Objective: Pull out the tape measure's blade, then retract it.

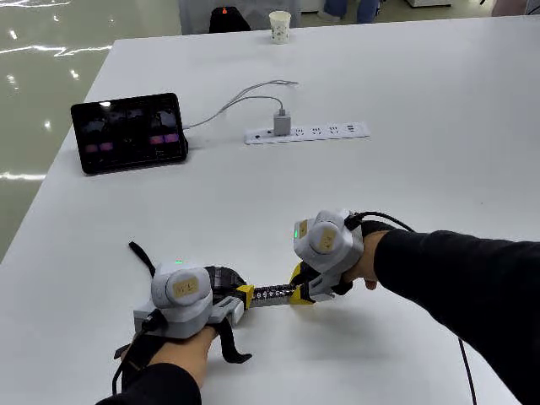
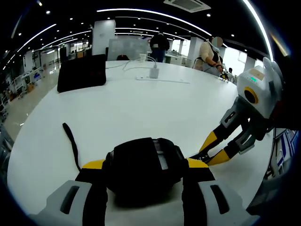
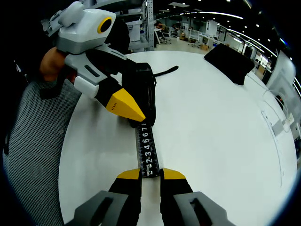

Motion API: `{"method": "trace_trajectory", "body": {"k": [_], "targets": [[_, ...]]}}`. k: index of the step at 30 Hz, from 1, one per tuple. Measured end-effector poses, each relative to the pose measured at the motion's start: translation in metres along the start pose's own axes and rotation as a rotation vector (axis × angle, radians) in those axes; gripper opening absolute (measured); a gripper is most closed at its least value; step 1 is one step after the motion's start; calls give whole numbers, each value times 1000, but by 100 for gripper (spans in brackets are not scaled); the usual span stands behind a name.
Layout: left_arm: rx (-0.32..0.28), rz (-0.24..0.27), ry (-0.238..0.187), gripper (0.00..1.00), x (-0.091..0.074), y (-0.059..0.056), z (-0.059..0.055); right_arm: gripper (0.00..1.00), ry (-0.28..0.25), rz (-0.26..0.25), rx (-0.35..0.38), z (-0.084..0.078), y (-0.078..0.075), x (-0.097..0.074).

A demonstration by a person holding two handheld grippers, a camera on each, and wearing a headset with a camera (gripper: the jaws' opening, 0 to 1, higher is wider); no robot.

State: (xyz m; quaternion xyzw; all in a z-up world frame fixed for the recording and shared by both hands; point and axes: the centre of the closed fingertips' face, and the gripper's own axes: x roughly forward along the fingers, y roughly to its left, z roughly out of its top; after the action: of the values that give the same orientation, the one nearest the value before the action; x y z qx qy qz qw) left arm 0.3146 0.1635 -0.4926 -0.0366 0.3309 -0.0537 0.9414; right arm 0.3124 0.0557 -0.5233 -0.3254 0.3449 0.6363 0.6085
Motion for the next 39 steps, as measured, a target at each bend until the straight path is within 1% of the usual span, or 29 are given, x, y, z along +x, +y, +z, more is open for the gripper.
{"method": "trace_trajectory", "body": {"k": [12,17,25,33,39], "targets": [[-9,-10,0,59,-2,0,0,11,-13,-2,3,5,2,5],[-8,-11,1,59,-2,0,0,11,-25,-12,-4,9,4,8],[-9,-12,1,59,-2,0,0,11,-33,-8,3,16,4,12],[-8,-10,2,59,-1,0,-1,11,-43,-8,6,19,5,13],[-12,-10,4,59,-2,0,-2,11,-54,2,13,23,5,15]]}}
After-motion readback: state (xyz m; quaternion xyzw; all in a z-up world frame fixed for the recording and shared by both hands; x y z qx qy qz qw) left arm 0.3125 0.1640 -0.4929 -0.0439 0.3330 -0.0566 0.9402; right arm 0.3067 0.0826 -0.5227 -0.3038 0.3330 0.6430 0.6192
